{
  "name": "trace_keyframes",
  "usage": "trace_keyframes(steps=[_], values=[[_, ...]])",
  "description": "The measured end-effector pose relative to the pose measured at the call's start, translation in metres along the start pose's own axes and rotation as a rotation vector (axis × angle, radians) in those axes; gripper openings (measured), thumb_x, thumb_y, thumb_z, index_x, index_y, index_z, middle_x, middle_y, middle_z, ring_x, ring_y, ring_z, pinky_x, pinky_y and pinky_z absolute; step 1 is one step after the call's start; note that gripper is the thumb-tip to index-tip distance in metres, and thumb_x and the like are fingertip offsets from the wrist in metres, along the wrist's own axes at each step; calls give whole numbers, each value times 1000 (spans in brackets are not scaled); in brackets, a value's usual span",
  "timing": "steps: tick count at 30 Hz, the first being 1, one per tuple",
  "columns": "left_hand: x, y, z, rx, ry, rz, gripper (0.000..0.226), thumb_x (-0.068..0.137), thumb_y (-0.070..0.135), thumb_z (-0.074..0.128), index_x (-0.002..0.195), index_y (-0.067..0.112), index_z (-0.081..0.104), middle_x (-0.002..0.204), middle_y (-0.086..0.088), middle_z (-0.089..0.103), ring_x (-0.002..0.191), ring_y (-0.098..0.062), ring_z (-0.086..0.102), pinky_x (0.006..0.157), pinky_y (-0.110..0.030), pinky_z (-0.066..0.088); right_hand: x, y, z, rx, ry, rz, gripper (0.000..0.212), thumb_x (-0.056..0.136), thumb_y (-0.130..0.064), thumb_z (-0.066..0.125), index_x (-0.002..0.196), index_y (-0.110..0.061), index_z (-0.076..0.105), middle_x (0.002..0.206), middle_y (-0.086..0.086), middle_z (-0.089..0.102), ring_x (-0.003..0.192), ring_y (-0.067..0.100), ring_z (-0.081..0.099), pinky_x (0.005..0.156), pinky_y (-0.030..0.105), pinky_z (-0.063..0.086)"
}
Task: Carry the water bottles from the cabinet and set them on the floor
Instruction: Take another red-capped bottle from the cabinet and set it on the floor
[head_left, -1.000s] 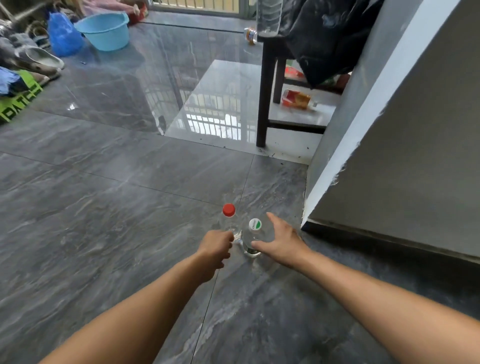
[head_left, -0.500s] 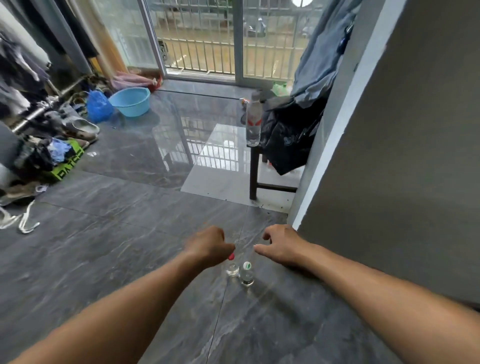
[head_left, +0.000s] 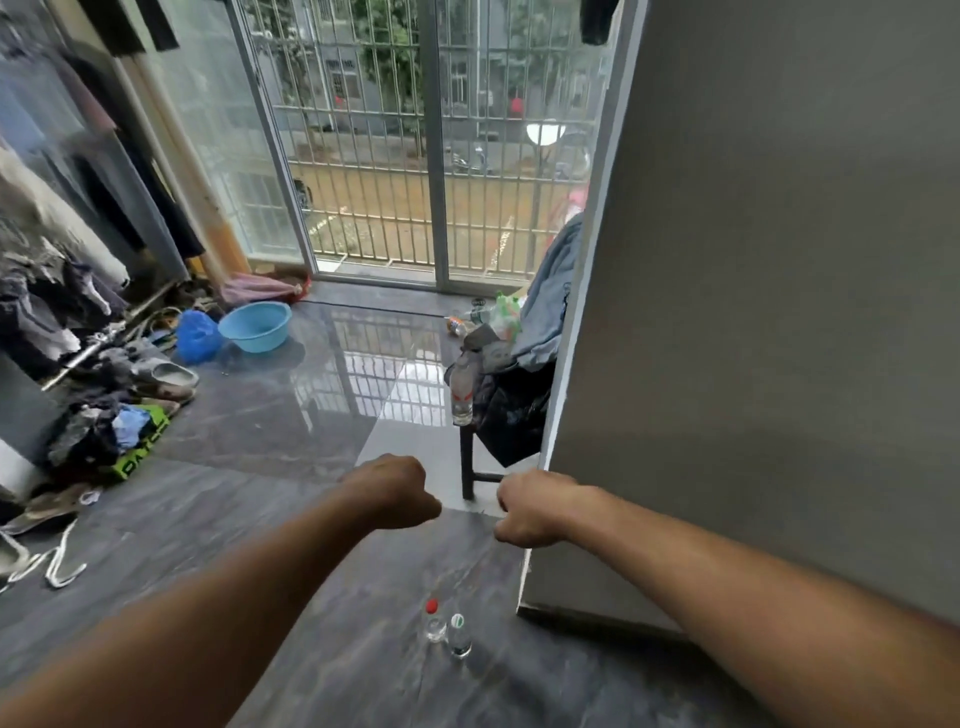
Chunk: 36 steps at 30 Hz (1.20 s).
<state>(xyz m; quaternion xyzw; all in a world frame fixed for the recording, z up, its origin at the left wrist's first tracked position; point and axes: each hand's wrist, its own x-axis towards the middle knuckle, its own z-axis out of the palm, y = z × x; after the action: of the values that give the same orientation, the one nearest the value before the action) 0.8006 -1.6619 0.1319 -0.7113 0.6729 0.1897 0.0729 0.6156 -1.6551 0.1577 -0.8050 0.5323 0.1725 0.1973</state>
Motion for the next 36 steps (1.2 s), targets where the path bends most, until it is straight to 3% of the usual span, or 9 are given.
trace_keyframes(steps=[5, 8, 11, 15, 17, 19, 23, 31, 36], values=[[-27, 18, -41, 6, -9, 82, 32, 72, 48, 58, 87, 20, 64, 84, -1, 57, 76, -17, 55, 61, -28, 44, -45, -8, -31, 22, 54, 45, 25, 83, -29, 54, 67, -13, 44, 92, 10, 55, 79, 28, 50, 66, 30, 40], [-41, 26, -58, 31, -14, 171, 25, 73, 48, 59, 79, 24, 61, 84, 0, 54, 75, -16, 53, 57, -26, 40, -72, -15, -43, 57, 84, 98, 18, 84, -31, 55, 80, -14, 49, 100, 11, 57, 79, 27, 49, 67, 30, 38], [-55, 39, -71, 44, -12, 266, 21, 77, 44, 61, 76, 23, 59, 79, 0, 55, 67, -12, 49, 52, -24, 36, -98, -21, -47, 107, 133, 181, 17, 83, -28, 56, 77, -12, 52, 103, 14, 60, 80, 29, 54, 68, 30, 43], [-74, 60, -78, 99, -40, 378, 31, 80, 41, 61, 91, 13, 70, 84, -4, 61, 75, -18, 55, 65, -27, 45, -138, -25, -43, 156, 173, 290, 32, 86, -34, 59, 106, -9, 61, 116, 12, 61, 99, 32, 61, 75, 32, 46], [-85, 73, -76, 167, -47, 435, 30, 79, 40, 60, 83, 11, 66, 82, -8, 59, 78, -22, 57, 64, -26, 42, -160, -24, -39, 177, 177, 318, 29, 87, -36, 59, 102, -12, 61, 112, 10, 62, 92, 29, 60, 71, 30, 44], [-94, 89, -73, 211, -63, 487, 29, 79, 41, 59, 77, 12, 63, 86, -16, 62, 86, -27, 62, 64, -25, 41, -182, -20, -32, 197, 179, 348, 23, 86, -38, 59, 92, -15, 59, 105, 9, 62, 82, 27, 56, 67, 28, 42], [-109, 134, -59, 345, -57, 655, 46, 81, 49, 51, 94, 8, 67, 101, -16, 66, 98, -30, 62, 75, -28, 49, -232, -2, -11, 219, 199, 446, 34, 86, -42, 59, 71, -16, 42, 81, 3, 51, 70, 24, 50, 58, 25, 35], [-191, 247, 3, 438, -45, 917, 61, 78, 54, 48, 115, 7, 63, 126, -15, 60, 115, -32, 56, 96, -35, 46, -367, 42, 60, 301, 243, 617, 42, 87, -40, 59, 106, -4, 63, 113, 19, 61, 98, 33, 61, 71, 30, 41], [-274, 320, 48, 463, -137, 1059, 57, 79, 51, 48, 111, 7, 64, 124, -13, 61, 114, -28, 56, 92, -33, 44, -471, 60, 117, 387, 250, 770, 37, 84, -35, 58, 105, -5, 60, 96, 9, 56, 85, 27, 58, 55, 24, 34]])
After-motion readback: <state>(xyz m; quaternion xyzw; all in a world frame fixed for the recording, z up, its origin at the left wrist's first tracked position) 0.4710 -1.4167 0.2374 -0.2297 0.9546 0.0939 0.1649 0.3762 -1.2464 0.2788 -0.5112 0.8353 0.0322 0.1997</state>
